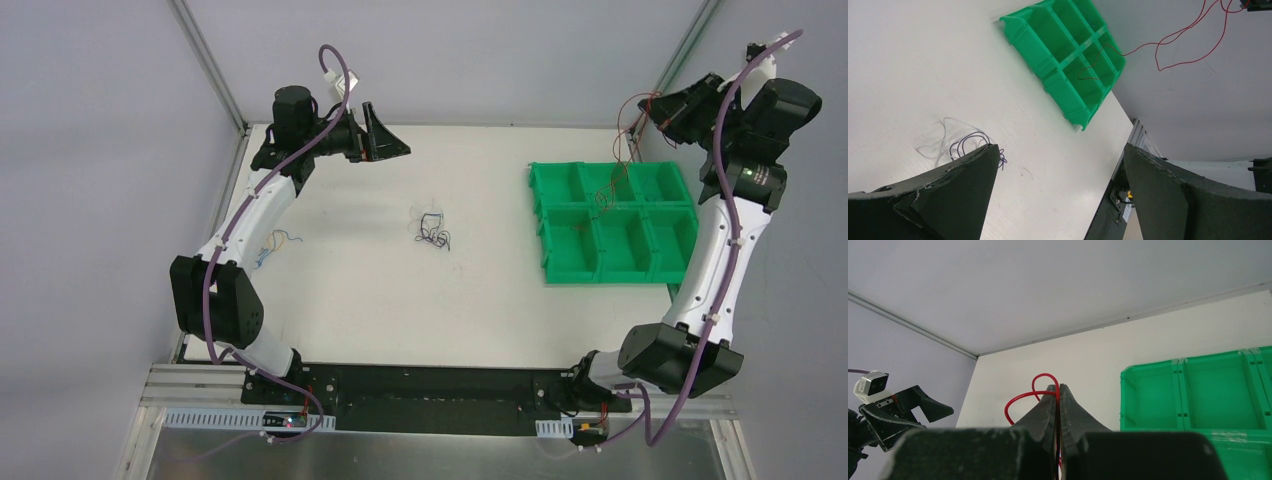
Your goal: Untangle the cables
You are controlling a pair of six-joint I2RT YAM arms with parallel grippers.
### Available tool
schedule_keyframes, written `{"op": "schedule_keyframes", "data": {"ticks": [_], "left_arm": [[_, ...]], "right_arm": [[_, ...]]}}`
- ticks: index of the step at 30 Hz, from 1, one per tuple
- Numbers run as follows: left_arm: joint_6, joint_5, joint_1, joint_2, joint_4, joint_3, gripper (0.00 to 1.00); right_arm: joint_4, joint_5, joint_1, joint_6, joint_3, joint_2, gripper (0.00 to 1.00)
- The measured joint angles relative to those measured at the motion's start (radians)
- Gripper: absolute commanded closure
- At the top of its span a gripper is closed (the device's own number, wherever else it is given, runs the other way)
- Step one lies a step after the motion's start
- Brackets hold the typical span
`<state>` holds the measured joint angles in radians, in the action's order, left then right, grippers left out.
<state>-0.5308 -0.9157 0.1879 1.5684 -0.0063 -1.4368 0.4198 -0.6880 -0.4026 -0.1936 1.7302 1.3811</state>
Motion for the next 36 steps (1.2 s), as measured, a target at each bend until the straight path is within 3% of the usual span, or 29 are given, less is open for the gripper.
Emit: {"op": "schedule_keyframes", "data": {"ticks": [10,21,30,36], "left_arm": [[0.000,0.000,-0.006,0.000,0.000,0.000,0.01],[0.005,0.000,-0.007,0.000,-0.030,0.002,0.01],[0.024,0.004,-0.007,0.000,-0.064,0.002,0.01],[0.027,0.009,-0.007,0.000,-0.078,0.002,0.01]], "right_arm": [[-0.023,0.012,0.022,0.056,-0.252,-0.008,1.00],[-0.072,0.107,0.163,0.213,-0.554,0.013,1.00],[-0.089,0.216,0.195,0.357,-0.583,0.137,1.00],[-0.079,0.347,0.288,0.435,-0.583,0.166,1.00]]}}
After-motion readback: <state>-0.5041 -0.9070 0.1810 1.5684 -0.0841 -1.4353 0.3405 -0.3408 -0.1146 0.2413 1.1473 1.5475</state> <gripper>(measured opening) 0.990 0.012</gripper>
